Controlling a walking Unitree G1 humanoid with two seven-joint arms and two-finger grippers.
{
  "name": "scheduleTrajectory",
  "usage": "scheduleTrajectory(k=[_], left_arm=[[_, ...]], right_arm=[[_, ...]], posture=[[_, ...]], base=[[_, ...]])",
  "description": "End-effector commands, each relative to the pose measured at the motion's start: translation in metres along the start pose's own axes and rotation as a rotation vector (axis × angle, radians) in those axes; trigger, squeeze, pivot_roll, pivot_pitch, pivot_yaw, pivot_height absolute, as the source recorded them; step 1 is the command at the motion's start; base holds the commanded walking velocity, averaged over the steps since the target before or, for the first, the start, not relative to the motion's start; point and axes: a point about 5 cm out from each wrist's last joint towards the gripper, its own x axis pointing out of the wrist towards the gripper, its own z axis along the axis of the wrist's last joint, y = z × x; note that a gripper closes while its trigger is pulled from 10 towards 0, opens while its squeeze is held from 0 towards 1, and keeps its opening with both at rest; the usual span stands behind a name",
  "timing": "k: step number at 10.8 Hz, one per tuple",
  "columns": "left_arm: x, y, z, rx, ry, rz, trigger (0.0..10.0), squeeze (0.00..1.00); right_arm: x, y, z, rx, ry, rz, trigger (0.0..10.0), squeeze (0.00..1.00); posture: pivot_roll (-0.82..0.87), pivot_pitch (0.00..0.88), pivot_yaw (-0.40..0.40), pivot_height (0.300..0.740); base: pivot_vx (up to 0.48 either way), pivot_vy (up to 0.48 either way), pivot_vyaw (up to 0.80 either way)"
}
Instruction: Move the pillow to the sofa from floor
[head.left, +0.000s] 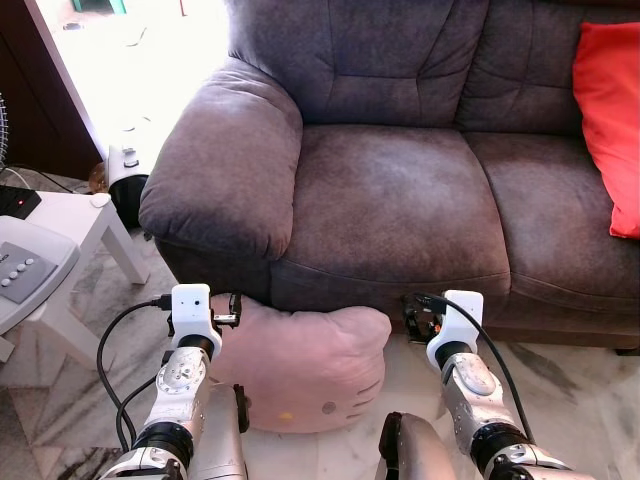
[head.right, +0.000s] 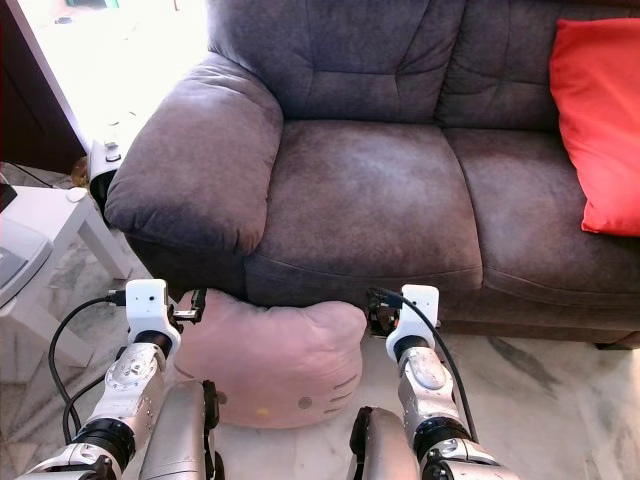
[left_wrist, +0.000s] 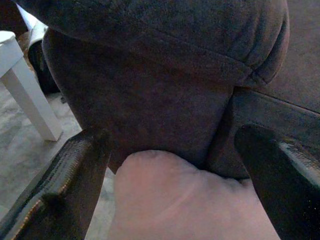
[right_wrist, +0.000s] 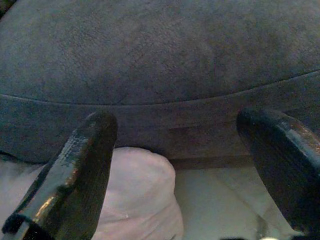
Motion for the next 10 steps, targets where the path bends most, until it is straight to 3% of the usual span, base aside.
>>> scheduleTrajectory(k=[1, 5, 10], left_arm=[[-0.0007, 0.003, -0.0041, -0.009, 0.031, 0.005, 10.0, 0.0], [0.0, 0.0046, -0.004, -0.009, 0.037, 0.007, 10.0, 0.0], [0.0007, 0.0048, -0.0043, -0.006, 0.044, 0.004, 10.0, 0.0]], right_arm=[[-0.0027, -0.0013, -0.0072, 0.011, 0.032, -0.003, 10.0, 0.0], [-0.0031, 0.0008, -0.0087, 0.01, 0.037, 0.008, 10.0, 0.0], [-0.0042, 0.0016, -0.0114, 0.01, 0.048, 0.016, 10.0, 0.0]], posture=[[0.09, 0.136, -0.085, 0.562], [0.1, 0.137, -0.086, 0.517], [0.1, 0.133, -0.086, 0.513]], base=[[0.0, 0.0, 0.0], [0.0, 0.0, 0.0], [0.0, 0.0, 0.0]])
